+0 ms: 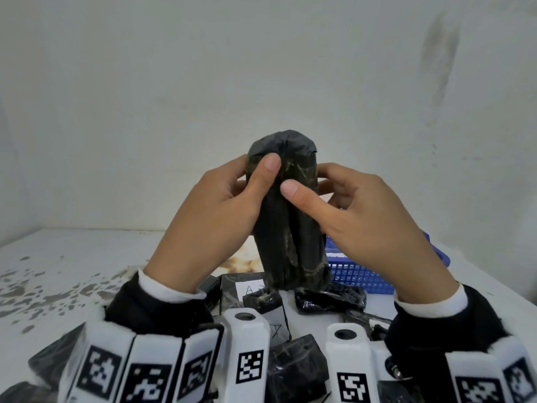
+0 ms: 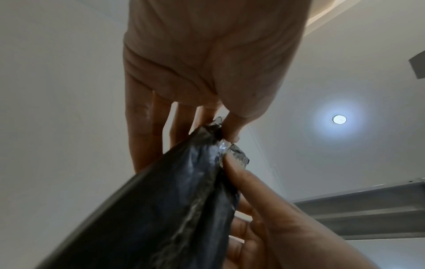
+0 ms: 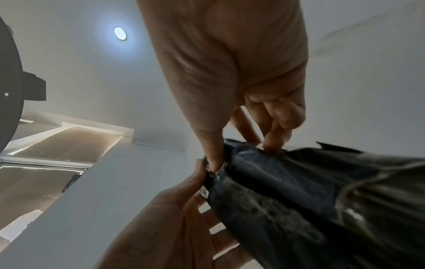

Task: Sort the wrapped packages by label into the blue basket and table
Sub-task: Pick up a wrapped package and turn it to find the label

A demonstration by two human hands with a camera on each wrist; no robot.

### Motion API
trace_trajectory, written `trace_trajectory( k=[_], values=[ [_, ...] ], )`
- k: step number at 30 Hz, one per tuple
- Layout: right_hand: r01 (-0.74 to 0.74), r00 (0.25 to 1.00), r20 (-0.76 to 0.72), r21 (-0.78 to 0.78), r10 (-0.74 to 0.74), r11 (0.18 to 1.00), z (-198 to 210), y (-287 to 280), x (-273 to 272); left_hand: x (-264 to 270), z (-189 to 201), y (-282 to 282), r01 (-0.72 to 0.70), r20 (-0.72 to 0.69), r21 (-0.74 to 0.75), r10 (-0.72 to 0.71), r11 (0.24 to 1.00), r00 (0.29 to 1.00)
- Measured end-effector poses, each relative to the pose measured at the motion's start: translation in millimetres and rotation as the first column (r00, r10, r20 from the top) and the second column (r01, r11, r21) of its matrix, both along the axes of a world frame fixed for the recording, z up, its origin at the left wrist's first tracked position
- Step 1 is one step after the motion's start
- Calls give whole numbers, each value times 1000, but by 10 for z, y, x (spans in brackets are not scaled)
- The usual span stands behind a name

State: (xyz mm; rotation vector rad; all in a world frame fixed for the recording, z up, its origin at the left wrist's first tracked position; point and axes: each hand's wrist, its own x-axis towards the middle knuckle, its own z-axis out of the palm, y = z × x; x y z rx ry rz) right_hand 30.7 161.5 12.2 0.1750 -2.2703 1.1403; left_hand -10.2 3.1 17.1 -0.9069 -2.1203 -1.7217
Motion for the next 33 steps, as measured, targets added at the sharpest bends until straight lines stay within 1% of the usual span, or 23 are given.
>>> trace_trajectory(
  k=[4, 7, 10, 12, 14, 17, 20, 24, 29, 31, 33],
  values=[
    [-30, 999, 11, -61, 31, 998, 2, 15, 2, -52, -16, -30, -15, 22, -56, 17, 998, 1000],
    [-111, 993, 12, -154, 114, 982, 25, 17, 12, -59, -13, -44, -10, 20, -63, 11, 998, 1000],
    [-144, 989, 1, -210, 148, 967, 60, 23, 34, -62, -9, -58, 53, 37, -61, -51, 997, 998],
    [-149, 989, -13, -212, 150, 966, 60, 37, 29, -29, 5, -69, 151, 91, -54, -146, 987, 985],
    [-158, 987, -14, -217, 159, 963, 54, 41, 20, 1, 22, -75, 200, 131, 7, -199, 980, 971],
    [-165, 986, -15, -218, 166, 962, 53, 51, 14, -10, 22, -64, 169, 126, 66, -176, 983, 976],
    [-190, 982, -27, -207, 188, 960, 58, 51, 22, -23, 11, -45, 172, 126, 83, -181, 982, 975],
    [-189, 981, -74, -199, 177, 962, 51, 54, 17, -22, 2, -30, 194, 103, 89, -203, 977, 974],
    [-209, 975, -118, -187, 189, 960, 42, 73, 15, -15, 21, -41, 162, 174, 124, -183, 979, 968],
    [-243, 966, -122, -148, 226, 959, 48, 72, 37, -23, 26, -36, 170, 233, 137, -198, 976, 952],
    [-306, 950, -119, -164, 290, 938, 48, 61, 53, -38, 22, -22, 181, 259, 167, -220, 969, 941]
  ],
)
